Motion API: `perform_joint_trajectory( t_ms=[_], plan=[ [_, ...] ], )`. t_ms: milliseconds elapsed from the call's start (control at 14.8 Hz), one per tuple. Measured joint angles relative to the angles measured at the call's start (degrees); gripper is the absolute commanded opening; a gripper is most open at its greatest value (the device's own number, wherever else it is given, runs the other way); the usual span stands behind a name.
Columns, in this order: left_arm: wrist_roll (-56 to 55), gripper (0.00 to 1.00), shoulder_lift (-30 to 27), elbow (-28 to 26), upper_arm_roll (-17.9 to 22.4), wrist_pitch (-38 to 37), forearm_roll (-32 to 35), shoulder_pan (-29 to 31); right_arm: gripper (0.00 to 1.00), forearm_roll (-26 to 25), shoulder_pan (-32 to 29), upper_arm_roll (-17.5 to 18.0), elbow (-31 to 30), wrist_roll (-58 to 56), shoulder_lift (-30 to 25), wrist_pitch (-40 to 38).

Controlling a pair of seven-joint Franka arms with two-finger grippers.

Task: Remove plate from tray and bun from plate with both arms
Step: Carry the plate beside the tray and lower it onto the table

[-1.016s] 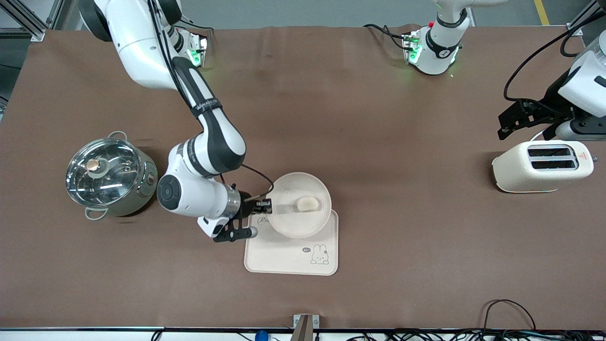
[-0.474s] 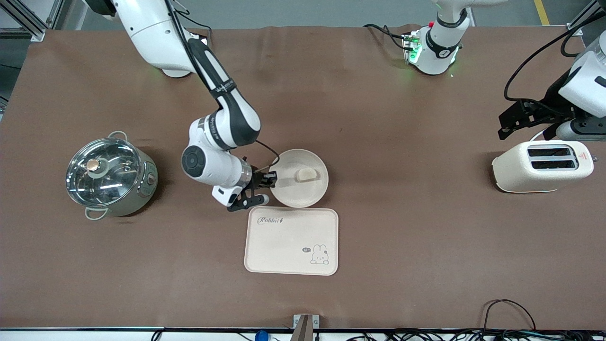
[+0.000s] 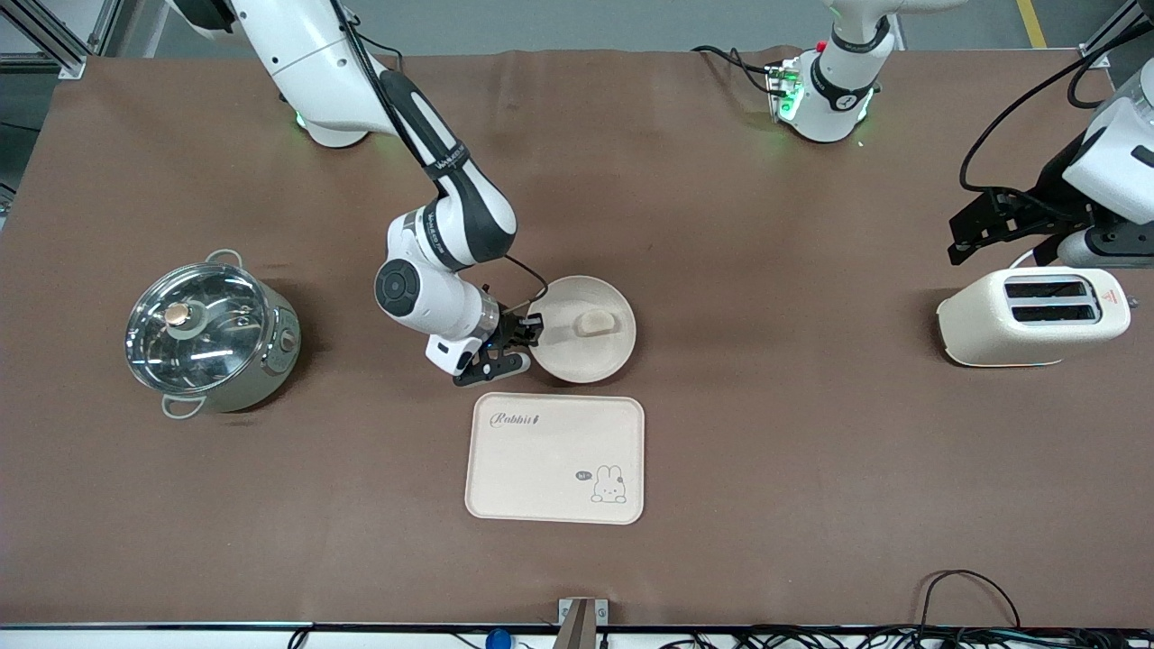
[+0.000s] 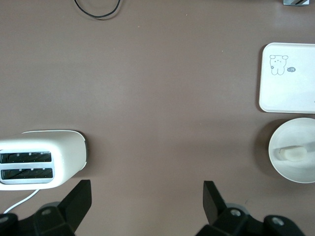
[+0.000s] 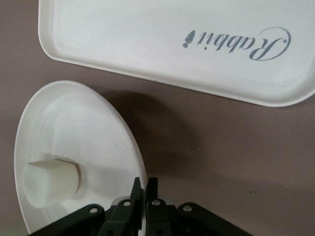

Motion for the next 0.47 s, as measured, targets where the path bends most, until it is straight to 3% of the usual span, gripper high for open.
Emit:
perform_joint_trajectory(
  t_ms=[474],
  plan=[
    [0.0, 1.00, 0.0, 0.0, 0.0, 0.0, 0.0, 0.0, 0.03, 3.5, 1.0, 0.4, -1.2, -0.2, 0.5, 1.8]
  ],
)
